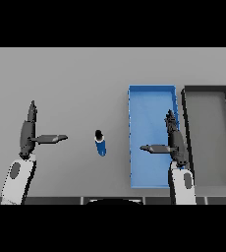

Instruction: Pick up the blue pipe and place it into the blue bin.

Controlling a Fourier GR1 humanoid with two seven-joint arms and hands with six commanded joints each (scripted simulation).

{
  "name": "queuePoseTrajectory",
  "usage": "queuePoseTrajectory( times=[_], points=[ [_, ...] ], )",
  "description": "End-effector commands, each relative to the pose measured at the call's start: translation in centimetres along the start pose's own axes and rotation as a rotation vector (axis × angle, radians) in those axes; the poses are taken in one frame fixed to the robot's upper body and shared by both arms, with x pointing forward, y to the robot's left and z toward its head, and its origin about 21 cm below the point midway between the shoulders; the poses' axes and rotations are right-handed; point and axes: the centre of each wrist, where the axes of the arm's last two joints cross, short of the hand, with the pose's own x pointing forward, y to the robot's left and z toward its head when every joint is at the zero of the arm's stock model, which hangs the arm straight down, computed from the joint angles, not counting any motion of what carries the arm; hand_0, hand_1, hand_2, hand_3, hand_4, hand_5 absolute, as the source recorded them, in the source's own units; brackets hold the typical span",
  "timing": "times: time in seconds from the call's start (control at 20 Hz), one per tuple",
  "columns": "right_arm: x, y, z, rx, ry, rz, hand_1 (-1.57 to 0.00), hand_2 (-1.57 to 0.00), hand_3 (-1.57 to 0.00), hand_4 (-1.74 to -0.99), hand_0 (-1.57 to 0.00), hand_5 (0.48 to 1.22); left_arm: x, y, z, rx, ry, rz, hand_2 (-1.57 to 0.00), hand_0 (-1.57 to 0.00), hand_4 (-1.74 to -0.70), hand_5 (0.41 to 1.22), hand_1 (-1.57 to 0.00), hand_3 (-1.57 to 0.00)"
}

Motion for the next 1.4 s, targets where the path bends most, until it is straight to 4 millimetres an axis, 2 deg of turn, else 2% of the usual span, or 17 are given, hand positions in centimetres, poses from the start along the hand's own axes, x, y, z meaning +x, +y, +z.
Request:
queuePoseTrajectory(
  times=[0.0,0.25,0.3,0.35,0.45,0.55,0.75,1.0,1.15,1.25,1.35],
  points=[
    [0.0,0.0,0.0,-0.001,0.0,0.0,0.0,0.0,0.0,-1.225,0.0,0.617,0.0,0.0,0.0,0.001,-0.005,0.0,0.0,0.0,-1.07,0.591,0.0,0.0],
    [-0.1,0.1,0.1,0.004,0.003,0.0,0.0,0.0,0.0,-1.225,0.0,0.617,0.2,-0.3,0.0,-0.005,-0.013,0.001,0.0,0.0,-1.07,0.591,0.0,0.0],
    [0.3,-0.3,0.8,0.063,-0.059,0.084,0.0,0.0,0.0,-1.225,0.0,0.617,0.3,0.9,0.4,-0.17,-0.05,-0.068,0.0,0.0,-1.07,0.591,0.0,0.0],
    [0.5,-0.4,1.7,0.099,-0.09,0.15,0.0,0.0,0.0,-1.224,0.0,0.618,0.7,2.2,0.3,-0.262,-0.064,-0.112,0.0,0.0,-1.07,0.59,0.0,0.0],
    [1.2,-0.5,2.2,0.134,-0.099,0.207,0.0,0.0,0.0,-1.225,0.0,0.62,1.1,3.4,0.0,-0.35,-0.061,-0.144,0.0,0.0,-1.08,0.587,0.0,0.0],
    [1.2,-0.6,2.8,0.14,-0.084,0.243,0.0,0.0,0.0,-1.215,0.0,0.618,1.0,3.5,0.0,-0.394,-0.057,-0.152,0.0,0.0,-1.08,0.591,0.0,0.0],
    [1.8,-0.7,2.5,0.124,-0.076,0.275,0.0,0.0,0.0,-1.185,0.0,0.597,1.5,3.6,0.5,-0.464,-0.077,-0.142,0.0,0.0,-1.09,0.605,0.0,0.0],
    [1.4,-0.7,2.5,0.151,-0.085,0.284,0.0,0.0,0.0,-1.201,0.0,0.609,1.8,1.3,2.4,-0.676,-0.091,-0.131,0.0,0.0,-1.11,0.534,0.0,0.0],
    [1.6,-0.3,2.6,0.159,-0.1,0.284,0.0,0.0,0.0,-1.208,0.0,0.612,1.3,-0.9,3.7,-0.773,-0.074,-0.124,0.0,0.0,-1.16,0.497,0.0,0.0],
    [1.6,-0.9,2.9,0.146,-0.088,0.285,0.0,0.0,0.0,-1.212,0.0,0.613,1.1,-2.7,4.1,-0.798,-0.089,-0.134,0.0,0.0,-1.18,0.484,0.0,0.0],
    [1.9,-0.3,2.6,0.141,-0.086,0.276,0.0,0.0,0.0,-1.221,0.0,0.618,1.0,-3.8,4.3,-0.809,-0.104,-0.149,0.0,0.0,-1.18,0.469,0.0,0.0]
  ],
)
